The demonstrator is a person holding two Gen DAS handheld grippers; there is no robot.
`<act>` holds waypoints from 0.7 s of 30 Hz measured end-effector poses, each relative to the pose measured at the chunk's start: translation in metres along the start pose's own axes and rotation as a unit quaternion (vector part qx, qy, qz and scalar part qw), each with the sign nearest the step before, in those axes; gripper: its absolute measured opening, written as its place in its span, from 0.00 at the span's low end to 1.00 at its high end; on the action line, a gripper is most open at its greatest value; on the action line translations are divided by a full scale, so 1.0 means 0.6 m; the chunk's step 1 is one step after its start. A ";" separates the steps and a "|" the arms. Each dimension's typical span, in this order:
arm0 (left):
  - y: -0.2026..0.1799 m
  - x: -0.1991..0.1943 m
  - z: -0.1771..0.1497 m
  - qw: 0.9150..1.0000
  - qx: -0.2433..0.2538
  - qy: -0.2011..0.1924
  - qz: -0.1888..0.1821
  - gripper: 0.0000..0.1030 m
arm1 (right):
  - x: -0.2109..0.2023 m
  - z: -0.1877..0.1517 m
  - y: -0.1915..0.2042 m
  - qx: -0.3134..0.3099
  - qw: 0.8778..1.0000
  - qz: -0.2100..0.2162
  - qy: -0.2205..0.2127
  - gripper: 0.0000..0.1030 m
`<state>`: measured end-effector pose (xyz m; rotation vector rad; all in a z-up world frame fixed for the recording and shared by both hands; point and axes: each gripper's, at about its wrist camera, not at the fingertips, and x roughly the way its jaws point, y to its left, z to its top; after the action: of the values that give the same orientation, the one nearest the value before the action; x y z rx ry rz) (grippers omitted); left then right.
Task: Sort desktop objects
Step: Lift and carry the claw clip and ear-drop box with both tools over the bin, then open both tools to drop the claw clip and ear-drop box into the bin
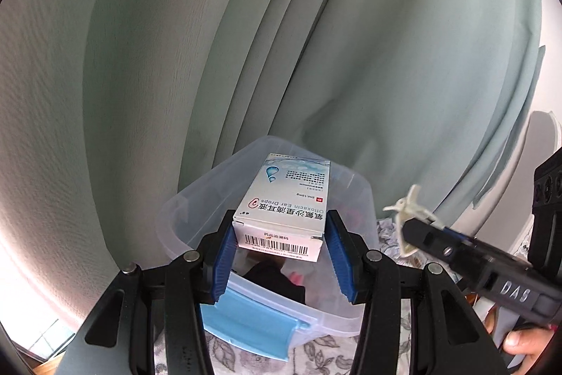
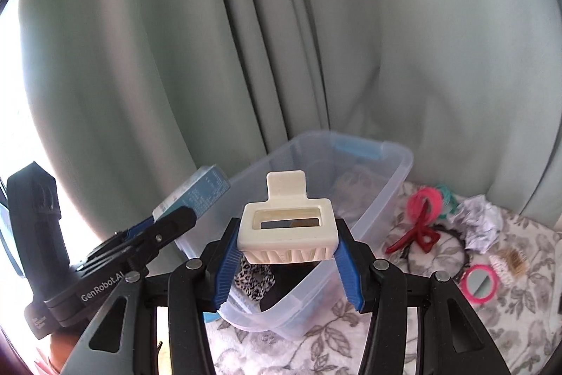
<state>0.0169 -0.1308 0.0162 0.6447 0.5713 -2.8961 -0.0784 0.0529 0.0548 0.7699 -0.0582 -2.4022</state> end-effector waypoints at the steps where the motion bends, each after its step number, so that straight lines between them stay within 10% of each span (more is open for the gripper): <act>1: 0.001 0.004 0.000 1.000 0.000 0.003 0.000 0.49 | 0.005 -0.003 0.001 0.000 1.000 0.002 0.006 0.52; 21: 0.024 0.058 0.002 0.999 -0.001 0.044 0.018 0.49 | 0.024 -0.043 0.044 -0.009 0.998 0.008 0.060 0.52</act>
<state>-0.0121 -0.1458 -0.0027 0.7775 0.5664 -2.8454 -0.0595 0.0268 0.0318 0.9010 0.0046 -2.3324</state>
